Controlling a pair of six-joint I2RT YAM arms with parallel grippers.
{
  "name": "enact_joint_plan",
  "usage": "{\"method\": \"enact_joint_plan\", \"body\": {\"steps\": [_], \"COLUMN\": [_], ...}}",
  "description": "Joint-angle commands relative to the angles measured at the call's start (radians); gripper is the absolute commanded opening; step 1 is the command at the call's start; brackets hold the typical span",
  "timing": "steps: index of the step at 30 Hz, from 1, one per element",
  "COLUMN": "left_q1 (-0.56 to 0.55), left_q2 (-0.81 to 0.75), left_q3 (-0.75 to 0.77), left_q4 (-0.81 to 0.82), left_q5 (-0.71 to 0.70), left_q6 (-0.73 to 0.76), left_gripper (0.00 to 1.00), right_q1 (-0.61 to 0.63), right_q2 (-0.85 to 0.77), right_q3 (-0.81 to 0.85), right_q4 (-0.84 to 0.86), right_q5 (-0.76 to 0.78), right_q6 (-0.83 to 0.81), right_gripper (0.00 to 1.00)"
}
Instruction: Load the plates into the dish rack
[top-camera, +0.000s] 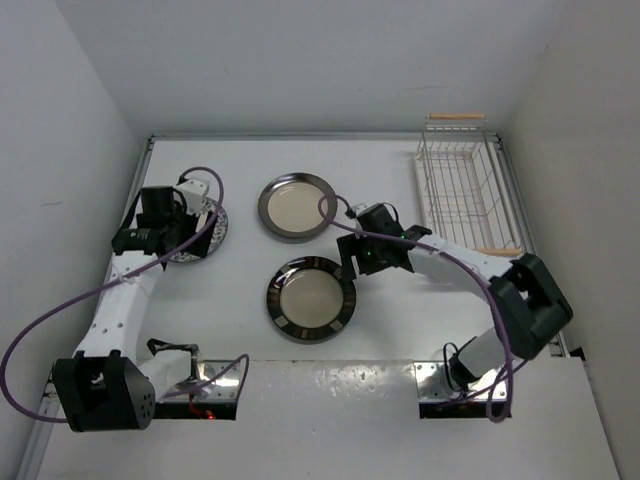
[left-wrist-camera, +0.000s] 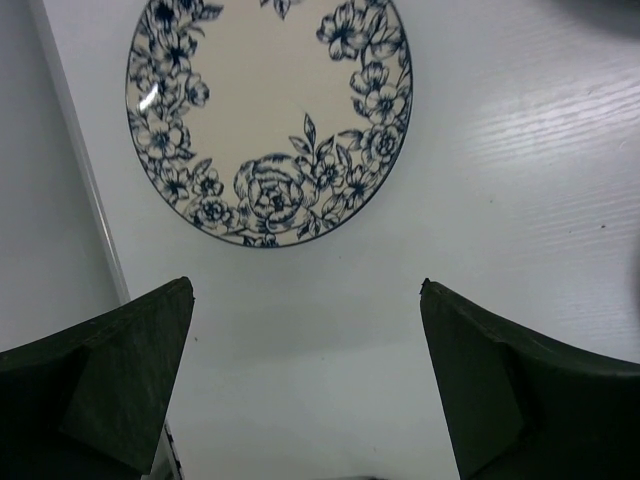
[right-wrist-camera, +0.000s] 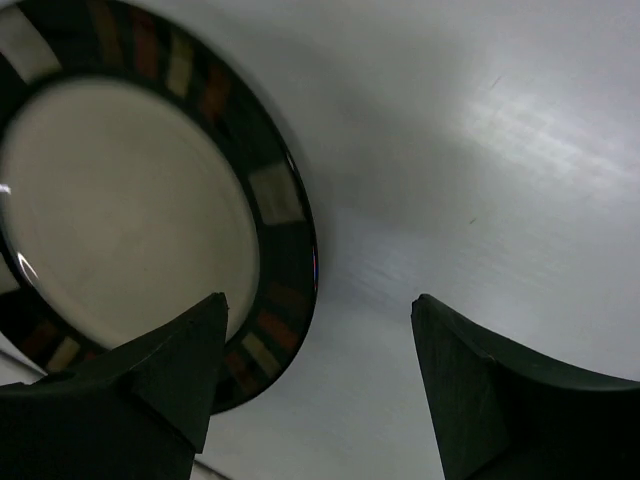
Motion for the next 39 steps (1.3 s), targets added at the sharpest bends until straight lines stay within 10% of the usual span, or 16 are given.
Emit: {"method": "enact_joint_plan", "body": {"steps": [1, 13, 18, 27, 39], "left_q1": [0.052, 0.196, 0.196, 0.196, 0.186], "left_q2": [-0.016, 0.114, 0.142, 0.185, 0.257], "left_q3": [-0.037, 0.010, 0.032, 0.067, 0.119], "left_q4": [0.027, 0.028, 0.018, 0.018, 0.000], "left_q5": [0.030, 0.109, 0.119, 0.119, 0.109], "left_q6": [-0.027, -0.076, -0.076, -0.067, -0.057], "left_gripper": [1.00, 1.00, 1.00, 1.00, 1.00], "right_q1": [-0.037, -0.073, -0.092, -0.130, -0.432], "right_q2": [0.074, 0.306, 0.332, -0.040, -0.320], "right_q3": [-0.058, -0.244, -0.249, 0.013, 0.409], "right_q4": [0.095, 0.519, 0.545, 0.351, 0.054], "right_q5": [-0.241, -0.579, -0.596, -0.581, -0.159], "right_q6": [0.110, 0.186, 0.208, 0.142, -0.116], "right_gripper": [0.74, 0.42, 0.00, 0.00, 0.00]}}
